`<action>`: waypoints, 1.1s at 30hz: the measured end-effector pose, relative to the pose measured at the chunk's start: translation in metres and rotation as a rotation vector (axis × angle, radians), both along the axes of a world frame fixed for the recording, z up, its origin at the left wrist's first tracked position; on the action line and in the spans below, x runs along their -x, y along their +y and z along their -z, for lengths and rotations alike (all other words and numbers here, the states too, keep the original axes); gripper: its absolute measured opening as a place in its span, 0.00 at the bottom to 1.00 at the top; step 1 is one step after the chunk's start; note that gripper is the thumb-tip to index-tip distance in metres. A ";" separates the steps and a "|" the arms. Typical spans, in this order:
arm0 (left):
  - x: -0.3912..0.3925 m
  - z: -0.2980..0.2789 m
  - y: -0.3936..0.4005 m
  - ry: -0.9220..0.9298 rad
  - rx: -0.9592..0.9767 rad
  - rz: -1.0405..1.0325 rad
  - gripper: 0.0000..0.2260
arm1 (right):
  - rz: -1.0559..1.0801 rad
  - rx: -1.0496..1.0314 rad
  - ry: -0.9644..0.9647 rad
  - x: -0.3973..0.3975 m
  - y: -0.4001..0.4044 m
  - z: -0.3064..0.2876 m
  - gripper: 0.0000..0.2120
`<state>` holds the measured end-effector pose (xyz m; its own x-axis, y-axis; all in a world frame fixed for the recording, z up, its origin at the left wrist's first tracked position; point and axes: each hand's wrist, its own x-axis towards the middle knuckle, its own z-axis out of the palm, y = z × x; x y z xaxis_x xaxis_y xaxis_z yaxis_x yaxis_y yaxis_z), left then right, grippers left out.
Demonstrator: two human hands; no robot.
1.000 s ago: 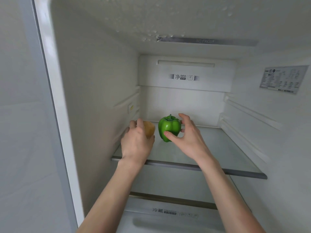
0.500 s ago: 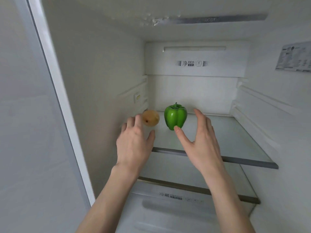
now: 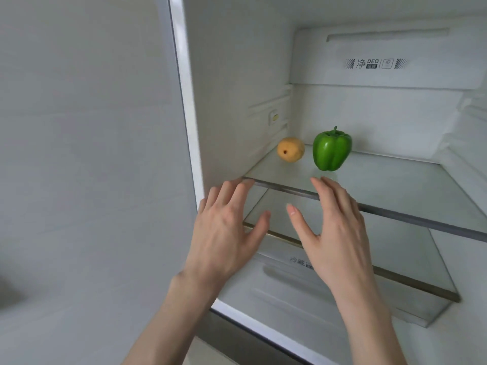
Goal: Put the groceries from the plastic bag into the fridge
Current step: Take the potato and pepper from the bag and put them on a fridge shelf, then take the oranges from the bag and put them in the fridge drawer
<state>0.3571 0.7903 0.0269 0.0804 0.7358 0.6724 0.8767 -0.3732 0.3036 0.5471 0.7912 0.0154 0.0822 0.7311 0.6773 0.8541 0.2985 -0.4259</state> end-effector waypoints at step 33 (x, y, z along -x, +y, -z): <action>0.357 0.059 -0.617 -0.101 0.107 -1.266 0.25 | -1.171 -0.002 -0.165 0.453 -0.421 0.048 0.31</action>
